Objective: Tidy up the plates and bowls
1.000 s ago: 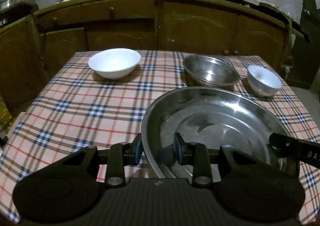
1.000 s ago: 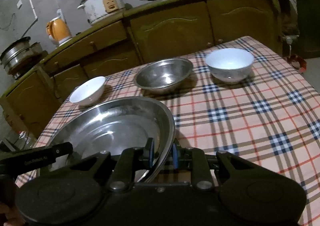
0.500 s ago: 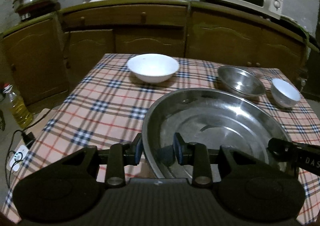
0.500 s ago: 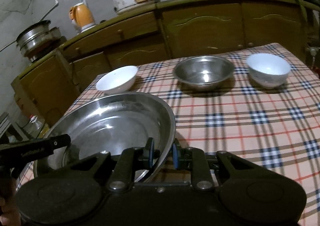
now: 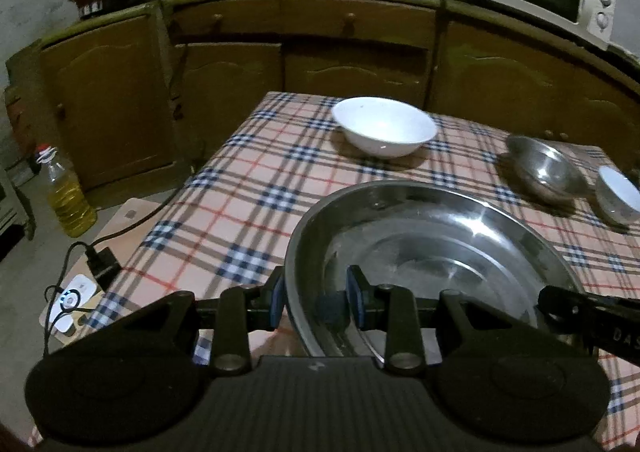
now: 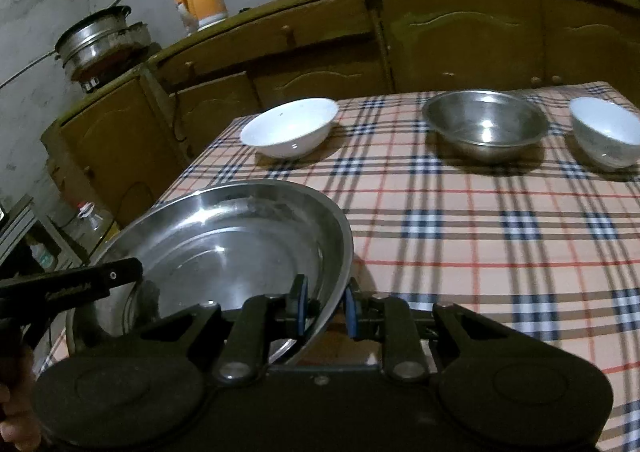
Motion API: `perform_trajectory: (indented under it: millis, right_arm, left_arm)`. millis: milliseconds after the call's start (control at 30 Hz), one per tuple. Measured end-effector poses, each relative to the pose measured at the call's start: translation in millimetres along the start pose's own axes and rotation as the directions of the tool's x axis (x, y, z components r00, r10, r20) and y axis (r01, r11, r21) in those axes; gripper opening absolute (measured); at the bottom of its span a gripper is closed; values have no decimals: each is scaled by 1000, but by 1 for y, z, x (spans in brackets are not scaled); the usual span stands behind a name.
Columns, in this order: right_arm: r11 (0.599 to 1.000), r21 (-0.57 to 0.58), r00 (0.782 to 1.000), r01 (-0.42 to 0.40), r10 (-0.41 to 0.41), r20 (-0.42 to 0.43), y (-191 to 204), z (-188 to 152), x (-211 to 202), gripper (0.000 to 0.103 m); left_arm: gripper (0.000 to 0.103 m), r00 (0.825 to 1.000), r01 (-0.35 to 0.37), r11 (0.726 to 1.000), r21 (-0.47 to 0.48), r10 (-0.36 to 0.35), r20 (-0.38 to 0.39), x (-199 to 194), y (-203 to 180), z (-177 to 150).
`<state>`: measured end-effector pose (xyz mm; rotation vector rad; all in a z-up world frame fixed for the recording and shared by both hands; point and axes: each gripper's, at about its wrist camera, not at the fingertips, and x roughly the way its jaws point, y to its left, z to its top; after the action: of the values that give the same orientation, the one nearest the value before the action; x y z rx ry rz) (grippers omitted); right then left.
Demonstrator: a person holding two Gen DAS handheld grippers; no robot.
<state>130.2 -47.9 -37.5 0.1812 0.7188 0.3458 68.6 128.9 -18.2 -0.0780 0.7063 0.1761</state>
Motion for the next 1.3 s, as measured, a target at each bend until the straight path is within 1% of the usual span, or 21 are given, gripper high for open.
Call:
perform_trajectory:
  millis: [200,633,933,1133,1300]
  right_arm:
    - [1000,-18,1000,1,-1,-11,18,-4,21,25]
    - [1000,-27,999,-14,13,-50,34,-13,59,25]
    - [999,-37,999,-23,21,-49,38,-17,67,26]
    - [999,-24,997,-30,29,-68,36,-20,70,26]
    - [999,-39,997,-16,13,-73,37,-21,69,27]
  left_arm:
    - [32,1000,-19,1000,-5,19,-21,17,18,-2]
    - [32,999,-35,999,-25,34,-38,46,42,-6]
    - [32,999,-46,998,-34,45,-31,54,49,-8]
    - [33,998,-44,998,-53,41,-49,59,52,-10]
    - [32,998,-52,997,-54,49,-43,58,51,-12]
